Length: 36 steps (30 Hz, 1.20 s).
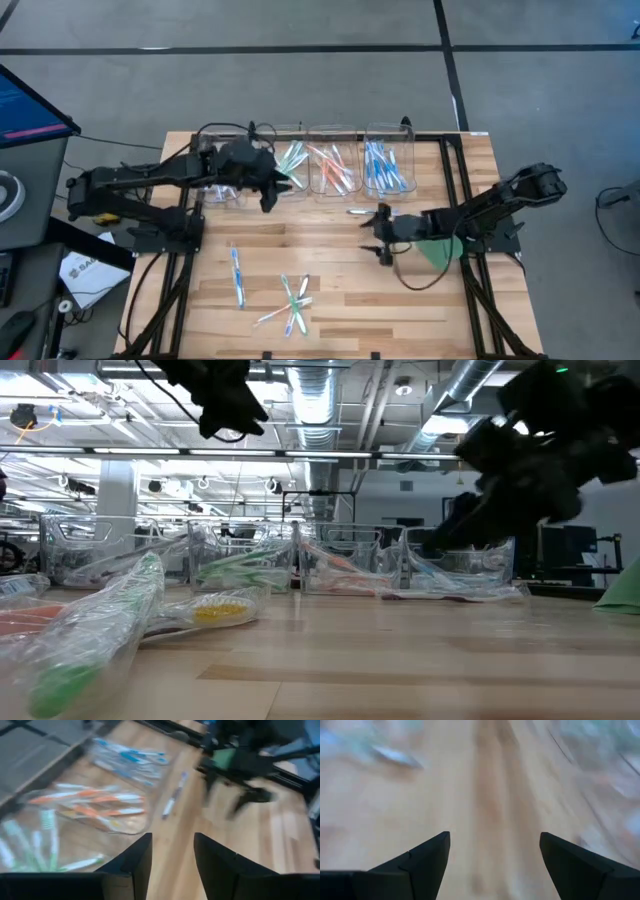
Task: Pick & Place Toothbrushes
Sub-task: Put the violet toothbrush into the left transparent bin
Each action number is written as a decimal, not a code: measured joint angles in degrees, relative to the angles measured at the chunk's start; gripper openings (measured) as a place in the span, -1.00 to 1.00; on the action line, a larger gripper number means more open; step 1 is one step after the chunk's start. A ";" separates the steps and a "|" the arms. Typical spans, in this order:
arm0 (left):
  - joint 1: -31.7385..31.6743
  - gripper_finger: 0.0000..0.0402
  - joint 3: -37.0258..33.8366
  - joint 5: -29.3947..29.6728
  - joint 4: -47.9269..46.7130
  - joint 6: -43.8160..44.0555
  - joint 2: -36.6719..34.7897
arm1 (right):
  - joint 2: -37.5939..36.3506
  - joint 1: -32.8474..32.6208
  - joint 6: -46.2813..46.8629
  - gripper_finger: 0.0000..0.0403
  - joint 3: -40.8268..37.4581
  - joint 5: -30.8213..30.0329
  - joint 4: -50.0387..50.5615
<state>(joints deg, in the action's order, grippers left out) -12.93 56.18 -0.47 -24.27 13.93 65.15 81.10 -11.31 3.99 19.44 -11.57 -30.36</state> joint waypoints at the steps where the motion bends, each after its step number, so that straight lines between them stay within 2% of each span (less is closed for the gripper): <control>1: 1.12 -0.30 0.00 0.00 0.16 -0.03 -0.02 | 0.00 0.38 0.06 0.50 1.93 -2.36 5.84; 5: 5.12 -0.31 0.00 0.00 0.06 -0.08 -0.01 | 0.00 1.09 2.28 0.50 10.12 -11.68 26.40; 7: 6.81 -0.32 0.00 0.00 0.02 -0.10 -0.03 | 0.00 1.41 3.25 0.50 13.30 -15.06 32.69; 9: 8.27 -0.33 0.00 0.00 0.06 -0.09 -0.03 | 0.00 2.16 3.58 0.50 15.08 -15.84 36.02; 17: 12.48 -0.34 0.00 0.01 0.05 0.01 -0.01 | 0.39 6.13 8.83 0.50 15.87 -13.83 42.45; 24: 13.93 -0.35 -0.31 0.00 0.36 0.03 -0.03 | 7.76 6.51 9.23 0.50 15.85 -13.98 40.46; 30: 14.03 -0.37 -3.11 0.01 0.72 0.05 -0.01 | 14.18 7.08 9.34 0.50 18.20 -19.11 39.12; 36: 14.03 -0.37 -5.86 0.02 1.44 0.07 -0.01 | 16.39 7.35 9.11 0.50 21.48 -17.52 41.10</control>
<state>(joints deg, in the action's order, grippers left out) 1.10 50.32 -0.45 -22.83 14.00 65.14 97.49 -3.96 13.10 40.92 -29.08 10.73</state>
